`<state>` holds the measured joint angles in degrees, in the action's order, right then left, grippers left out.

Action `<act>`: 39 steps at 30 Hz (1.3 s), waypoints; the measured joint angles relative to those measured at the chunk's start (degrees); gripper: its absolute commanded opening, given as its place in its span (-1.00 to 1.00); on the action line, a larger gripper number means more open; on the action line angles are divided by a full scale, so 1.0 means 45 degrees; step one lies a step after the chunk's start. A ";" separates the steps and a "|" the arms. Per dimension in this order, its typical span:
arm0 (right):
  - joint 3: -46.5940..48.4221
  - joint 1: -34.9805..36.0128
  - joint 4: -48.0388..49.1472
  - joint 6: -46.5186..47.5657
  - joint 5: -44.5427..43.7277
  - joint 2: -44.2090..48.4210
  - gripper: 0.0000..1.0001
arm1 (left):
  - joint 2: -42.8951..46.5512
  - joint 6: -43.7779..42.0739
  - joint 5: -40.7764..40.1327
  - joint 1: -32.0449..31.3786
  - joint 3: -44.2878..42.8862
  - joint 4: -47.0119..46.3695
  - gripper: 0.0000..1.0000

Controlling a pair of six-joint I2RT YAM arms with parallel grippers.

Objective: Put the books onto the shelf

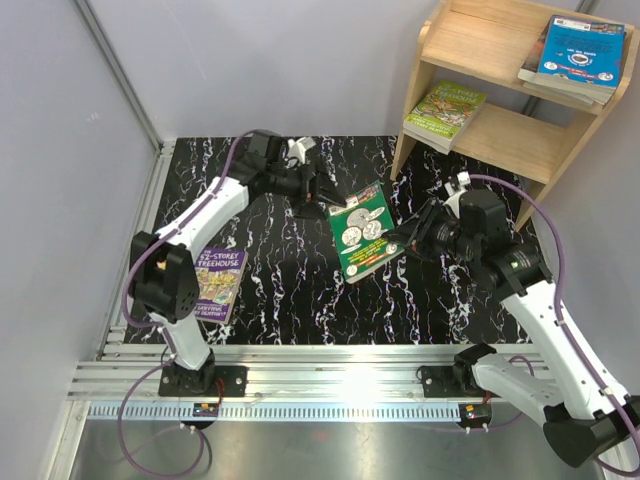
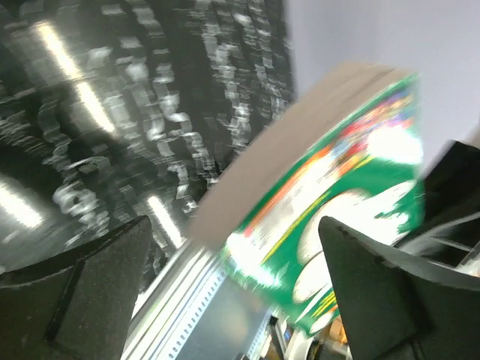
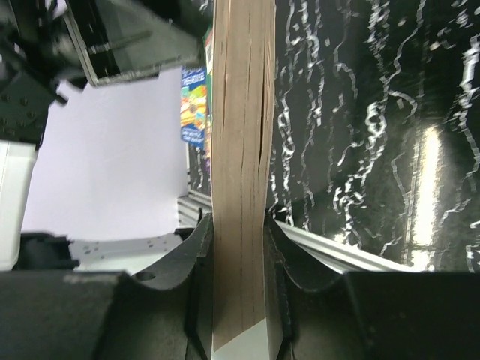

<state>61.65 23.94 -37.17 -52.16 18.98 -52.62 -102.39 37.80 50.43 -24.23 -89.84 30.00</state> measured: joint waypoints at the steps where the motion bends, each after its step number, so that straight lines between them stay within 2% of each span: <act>1: 0.0189 -0.0165 -0.0136 0.0151 0.0015 -0.0180 -1.00 | 0.0233 -0.0107 -0.0277 0.0253 0.0389 0.0121 0.97; 6: 0.0646 -0.2040 -0.0282 0.0593 0.0612 -0.0792 -1.00 | 0.1457 -0.0743 -0.1569 0.1331 0.1880 0.0797 0.97; 12: 0.1292 -0.4741 -0.0083 0.0797 0.1681 -0.1855 -1.00 | 0.2851 -0.1326 -0.2506 0.1593 0.3050 0.1214 0.97; 20: 0.1384 -0.8189 0.2778 -0.0797 0.4177 -0.2769 -1.00 | 0.3264 -0.1851 -0.2958 0.1613 0.3599 0.1700 0.97; 29: 0.2123 -0.8806 0.5479 -0.2725 0.5289 -0.4527 -1.00 | 0.3439 -0.2016 -0.3075 0.1627 0.4187 0.1739 0.97; 34: 0.2705 -0.9054 0.5877 -0.3118 0.4925 -0.4954 -1.00 | 0.3439 -0.2021 -0.3075 0.1627 0.4245 0.1710 0.97; 39: 0.2278 -0.9102 0.6985 -0.3954 0.4090 -0.4954 -1.00 | 0.3439 -0.2021 -0.3075 0.1627 0.4265 0.1690 0.97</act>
<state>71.90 -17.02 -5.74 -69.95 37.39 -74.91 -86.91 28.71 36.60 -16.91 -70.65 37.60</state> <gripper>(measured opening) 0.318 0.985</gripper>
